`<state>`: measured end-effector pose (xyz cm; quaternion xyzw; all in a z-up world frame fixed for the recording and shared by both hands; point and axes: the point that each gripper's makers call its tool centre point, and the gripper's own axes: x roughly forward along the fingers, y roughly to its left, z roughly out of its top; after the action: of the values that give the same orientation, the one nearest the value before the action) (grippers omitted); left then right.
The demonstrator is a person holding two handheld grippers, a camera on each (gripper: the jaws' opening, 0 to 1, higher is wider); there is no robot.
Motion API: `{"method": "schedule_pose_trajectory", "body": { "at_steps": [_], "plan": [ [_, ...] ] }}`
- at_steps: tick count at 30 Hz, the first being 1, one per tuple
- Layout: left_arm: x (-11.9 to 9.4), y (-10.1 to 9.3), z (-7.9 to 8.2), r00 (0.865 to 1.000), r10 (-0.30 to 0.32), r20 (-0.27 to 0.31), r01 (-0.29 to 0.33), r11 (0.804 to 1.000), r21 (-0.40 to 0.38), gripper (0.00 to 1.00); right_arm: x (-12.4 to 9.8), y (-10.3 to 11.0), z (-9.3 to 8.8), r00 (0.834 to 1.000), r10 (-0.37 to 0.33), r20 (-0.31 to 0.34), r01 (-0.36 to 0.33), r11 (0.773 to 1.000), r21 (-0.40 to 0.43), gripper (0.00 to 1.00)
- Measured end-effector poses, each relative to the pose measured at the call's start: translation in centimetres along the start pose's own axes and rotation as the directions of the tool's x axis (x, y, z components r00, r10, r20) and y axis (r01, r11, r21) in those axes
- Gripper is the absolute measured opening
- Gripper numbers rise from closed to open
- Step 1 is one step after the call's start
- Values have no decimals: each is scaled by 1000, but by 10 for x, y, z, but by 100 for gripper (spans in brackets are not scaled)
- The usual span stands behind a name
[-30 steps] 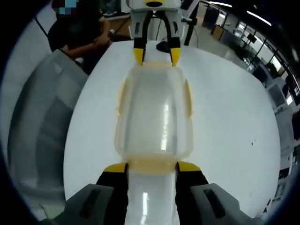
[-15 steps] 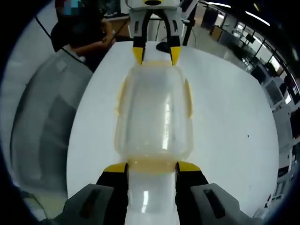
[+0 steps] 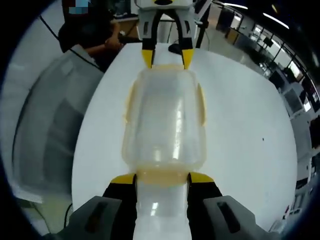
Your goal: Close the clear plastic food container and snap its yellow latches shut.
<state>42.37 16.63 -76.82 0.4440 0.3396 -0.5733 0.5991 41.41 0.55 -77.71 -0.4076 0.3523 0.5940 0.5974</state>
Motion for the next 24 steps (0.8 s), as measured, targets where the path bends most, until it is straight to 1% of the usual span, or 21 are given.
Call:
{"method": "schedule_pose_trajectory", "body": {
  "at_steps": [7,16,24],
  "plan": [
    [5,-1,15,1000,-3,4,3,1000,-5,38,-7,0,-15,1000,7,-1,-7,1000,5,37],
    [19,-1,34,1000,-10,14,11,999,-32,39,-16,0,-34,1000,14,-6,-14,1000,-2,37],
    [26,-1,50,1000,-11,24,12,999,-36,39,-23,1,-51,1000,27,-13,-27,1000,-10,37]
  ]
}}
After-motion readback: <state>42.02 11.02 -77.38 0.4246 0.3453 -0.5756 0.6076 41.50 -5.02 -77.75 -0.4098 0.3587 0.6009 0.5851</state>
